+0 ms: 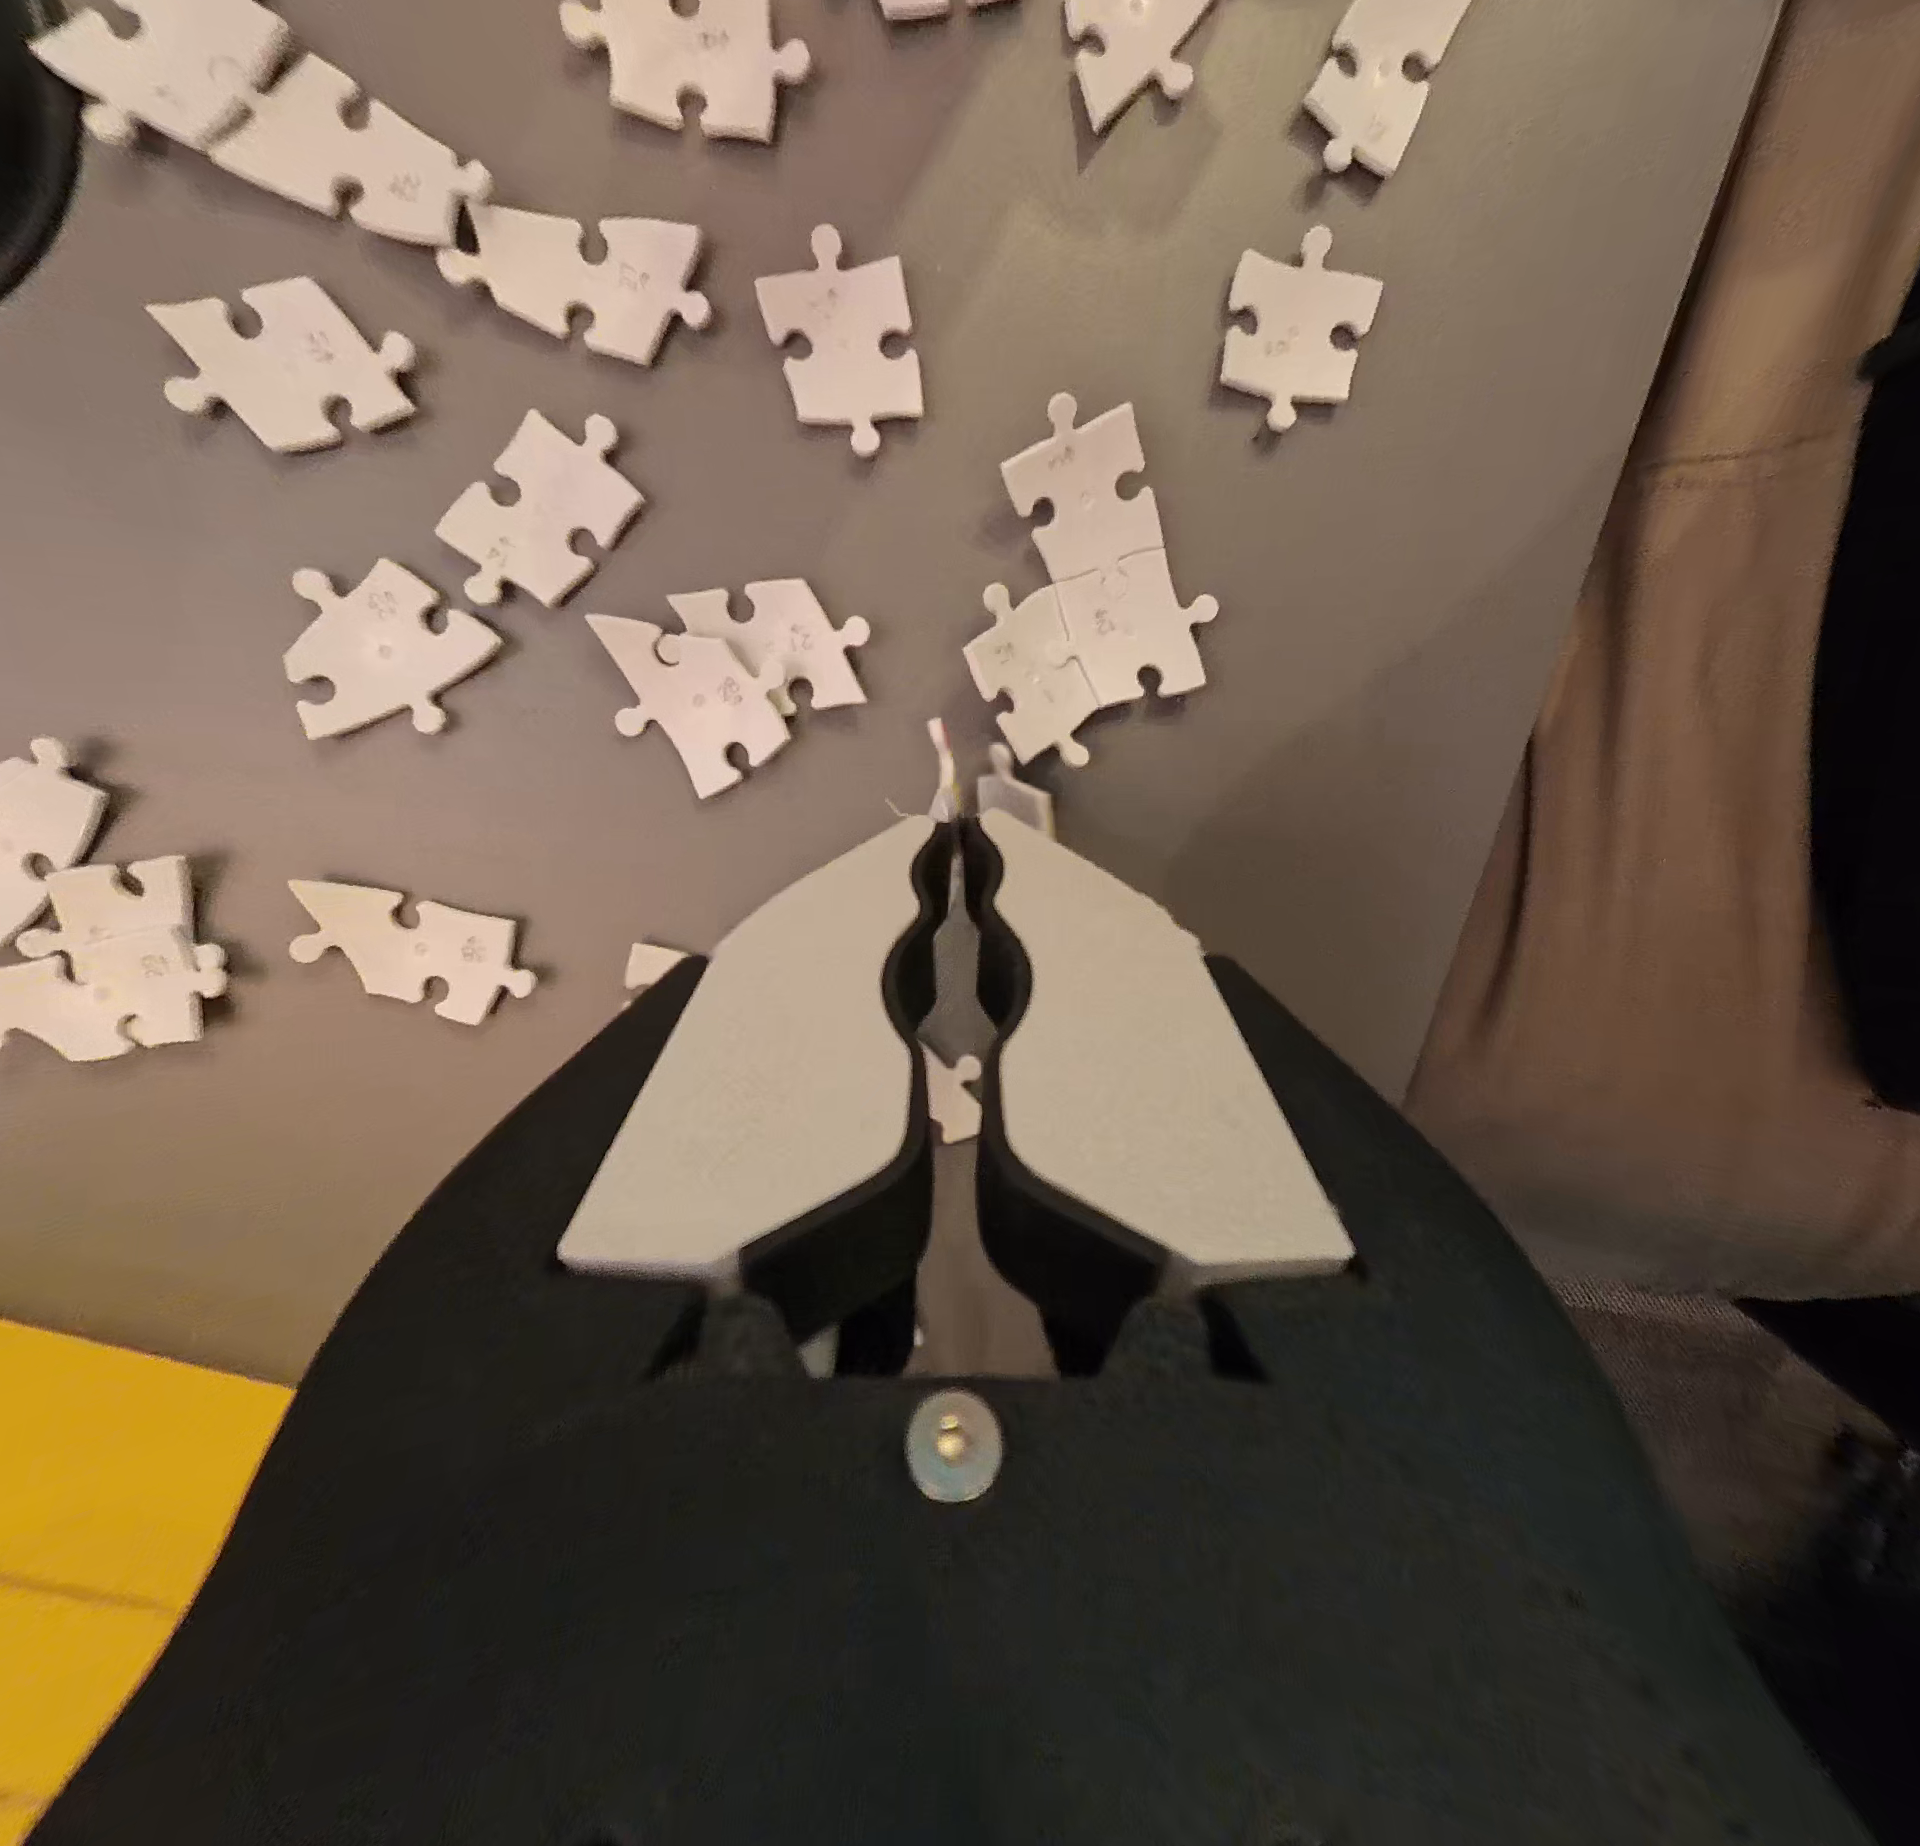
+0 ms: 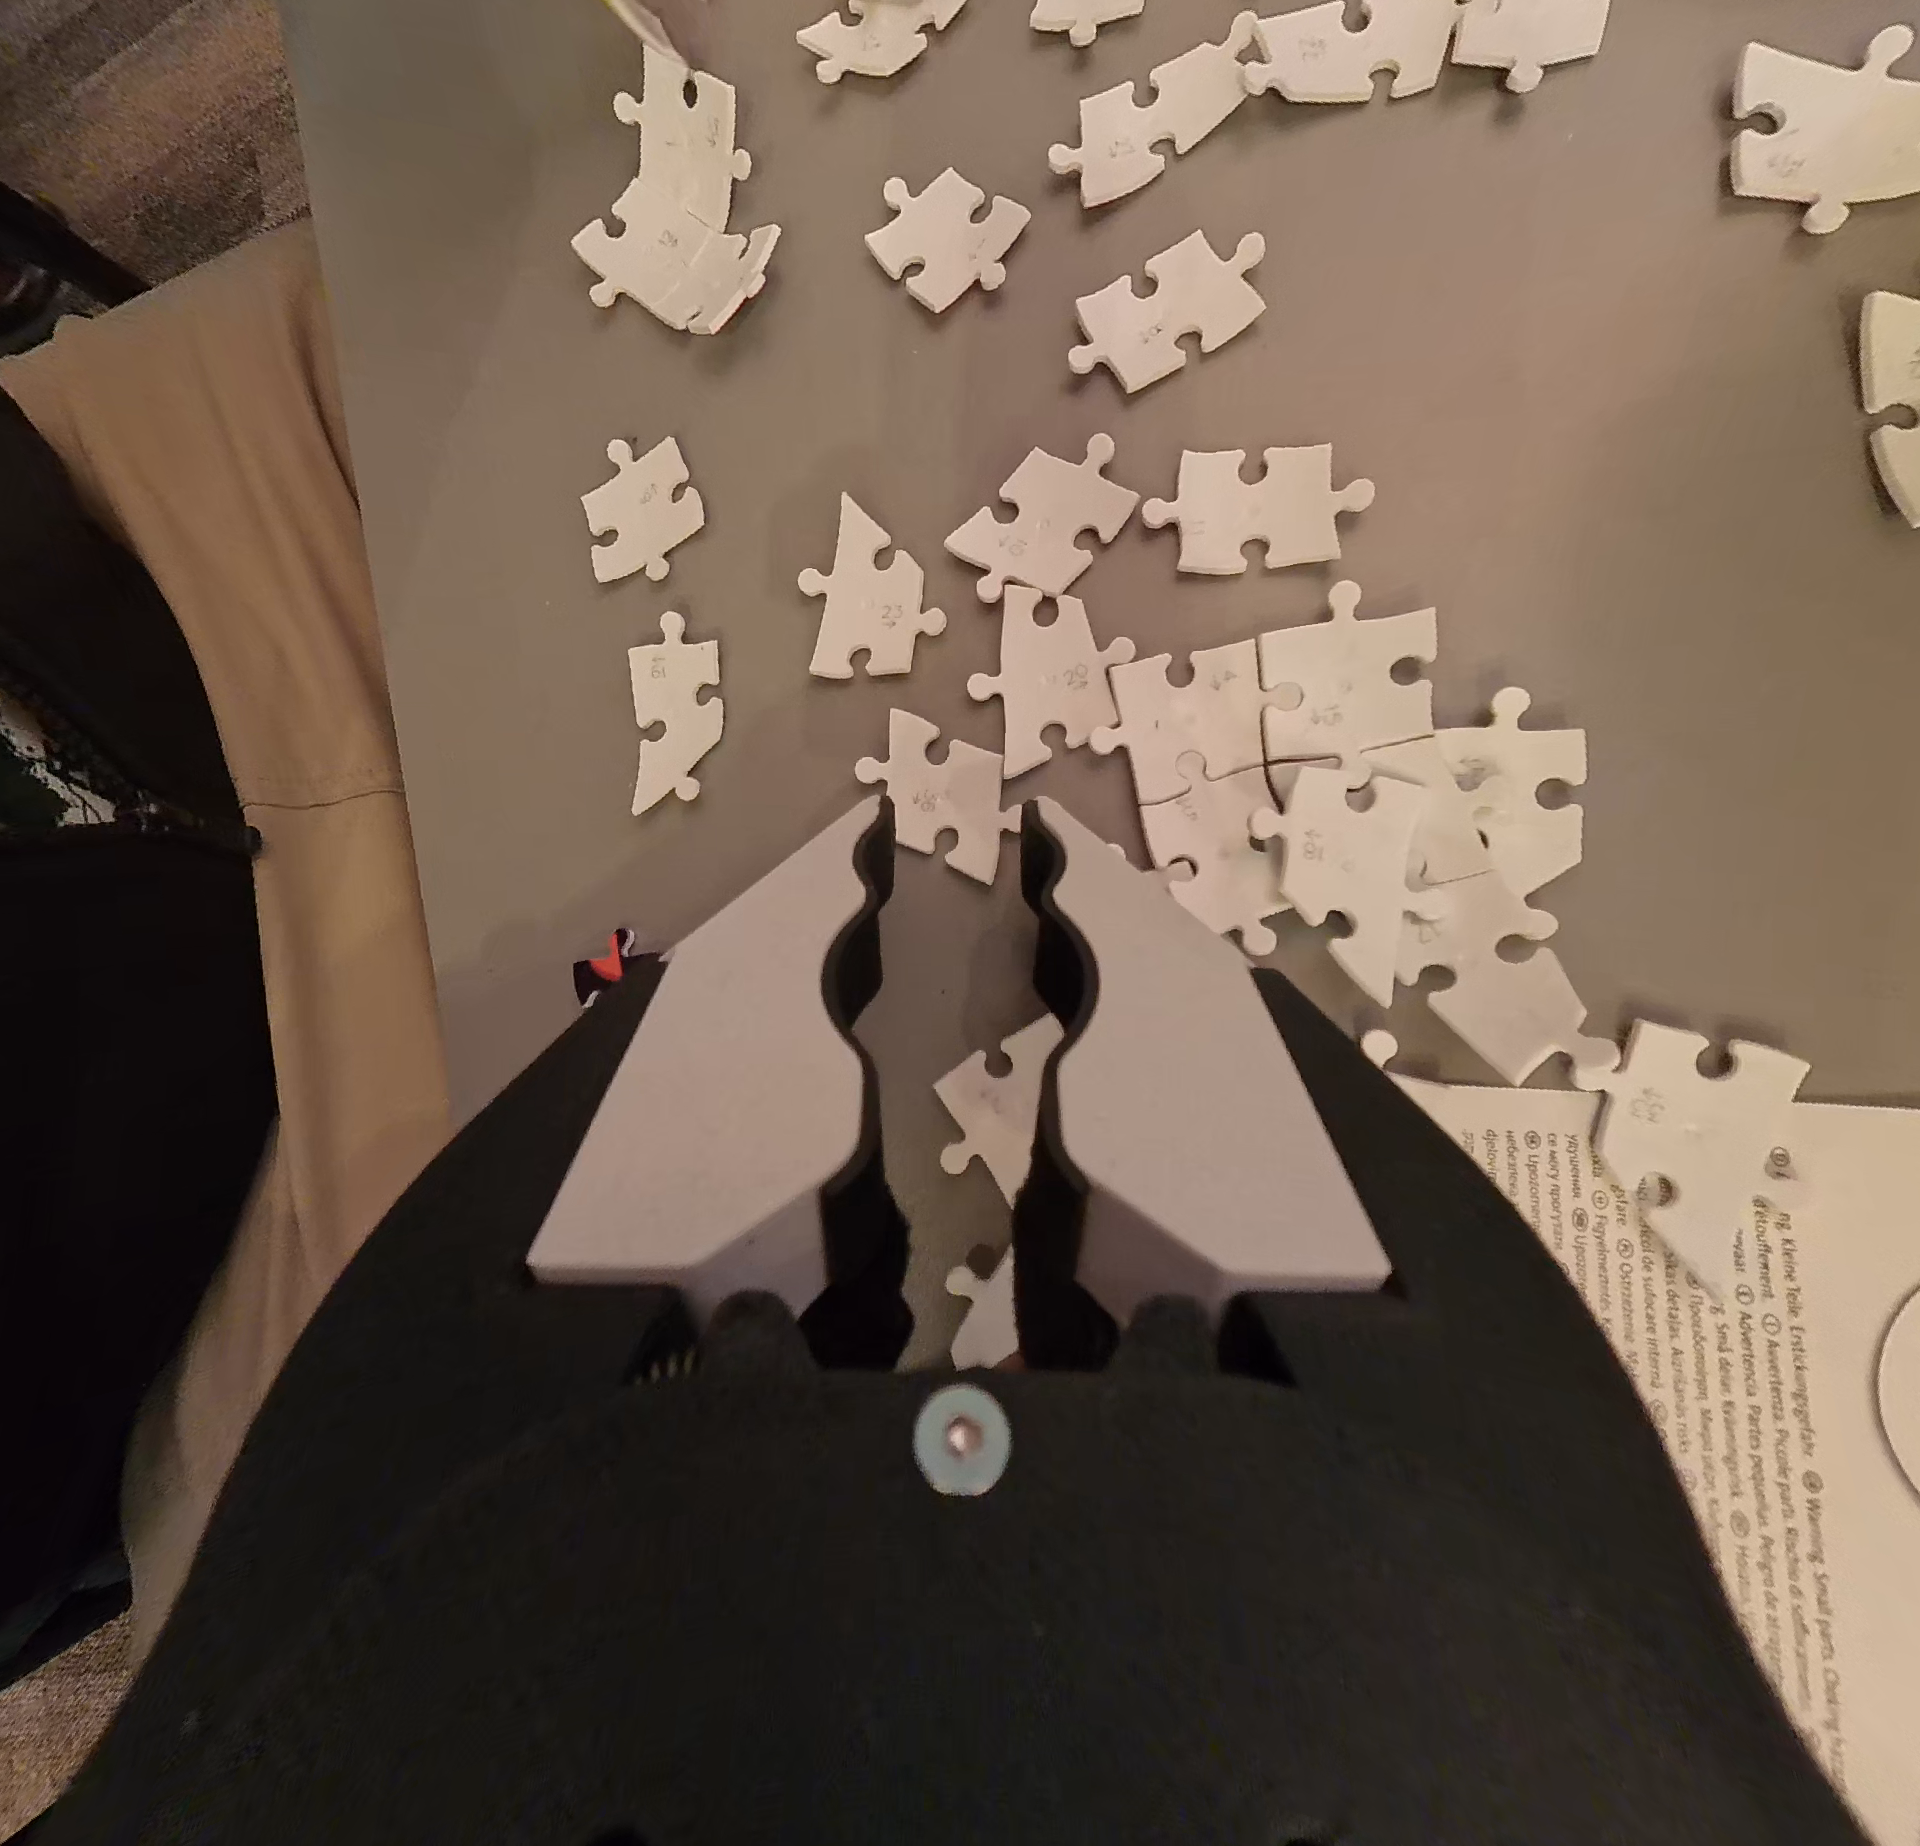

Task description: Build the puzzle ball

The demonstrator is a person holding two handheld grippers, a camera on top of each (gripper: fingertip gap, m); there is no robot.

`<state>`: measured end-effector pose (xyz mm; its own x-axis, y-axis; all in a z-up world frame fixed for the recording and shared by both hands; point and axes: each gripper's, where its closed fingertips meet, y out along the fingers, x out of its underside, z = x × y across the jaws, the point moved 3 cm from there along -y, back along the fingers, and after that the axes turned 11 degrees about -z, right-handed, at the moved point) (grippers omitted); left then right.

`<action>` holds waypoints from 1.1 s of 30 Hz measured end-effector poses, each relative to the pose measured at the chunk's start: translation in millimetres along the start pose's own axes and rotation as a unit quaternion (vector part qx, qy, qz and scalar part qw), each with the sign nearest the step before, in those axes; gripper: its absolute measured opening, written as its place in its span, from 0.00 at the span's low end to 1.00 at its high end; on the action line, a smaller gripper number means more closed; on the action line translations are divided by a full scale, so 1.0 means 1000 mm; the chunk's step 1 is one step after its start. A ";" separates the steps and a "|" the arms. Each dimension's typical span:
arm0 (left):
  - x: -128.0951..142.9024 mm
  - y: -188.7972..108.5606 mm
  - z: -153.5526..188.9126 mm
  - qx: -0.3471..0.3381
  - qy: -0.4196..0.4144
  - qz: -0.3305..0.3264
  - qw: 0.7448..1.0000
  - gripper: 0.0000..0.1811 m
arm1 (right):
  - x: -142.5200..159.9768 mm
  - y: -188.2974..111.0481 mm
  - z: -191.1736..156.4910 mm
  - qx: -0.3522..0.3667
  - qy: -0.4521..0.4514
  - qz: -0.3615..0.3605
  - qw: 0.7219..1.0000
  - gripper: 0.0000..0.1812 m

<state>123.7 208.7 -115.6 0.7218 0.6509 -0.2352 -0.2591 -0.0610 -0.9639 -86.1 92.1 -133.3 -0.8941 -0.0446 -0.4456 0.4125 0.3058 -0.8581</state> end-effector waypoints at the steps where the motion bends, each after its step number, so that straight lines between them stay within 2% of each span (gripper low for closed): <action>1: -0.001 -0.003 -0.001 -0.004 0.000 0.005 1.000 0.01 | 0.000 0.000 0.000 0.000 0.000 0.000 1.000 0.12; 6: 0.002 -0.007 -0.014 -0.042 -0.023 0.003 0.999 0.01 | 0.000 0.000 0.000 0.000 -0.001 0.000 1.000 0.12; 11: 0.011 0.005 -0.024 -0.077 -0.035 -0.048 0.995 0.01 | 0.000 0.000 0.000 0.001 -0.001 -0.001 1.000 0.12; 16: 0.014 0.013 -0.029 -0.091 -0.043 -0.070 0.992 0.09 | 0.000 0.000 0.000 0.001 -0.001 0.000 1.000 0.12; 20: 0.009 0.003 -0.032 -0.089 -0.061 -0.038 0.993 0.13 | -0.001 0.000 -0.001 0.001 -0.001 0.001 1.000 0.12; 25: 0.002 -0.027 -0.042 -0.104 -0.095 0.031 0.990 0.12 | -0.002 -0.001 -0.001 0.000 -0.002 0.004 1.000 0.13; 33: 0.008 -0.061 -0.065 -0.182 -0.137 0.076 0.971 0.07 | -0.005 -0.003 -0.001 0.004 -0.003 0.013 1.000 0.12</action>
<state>187.3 168.6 -67.4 0.4816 0.7874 -0.3848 -0.0697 -0.4033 -0.9124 -83.1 92.3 -128.4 -0.8820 -0.0430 -0.4694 0.4370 0.2988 -0.8484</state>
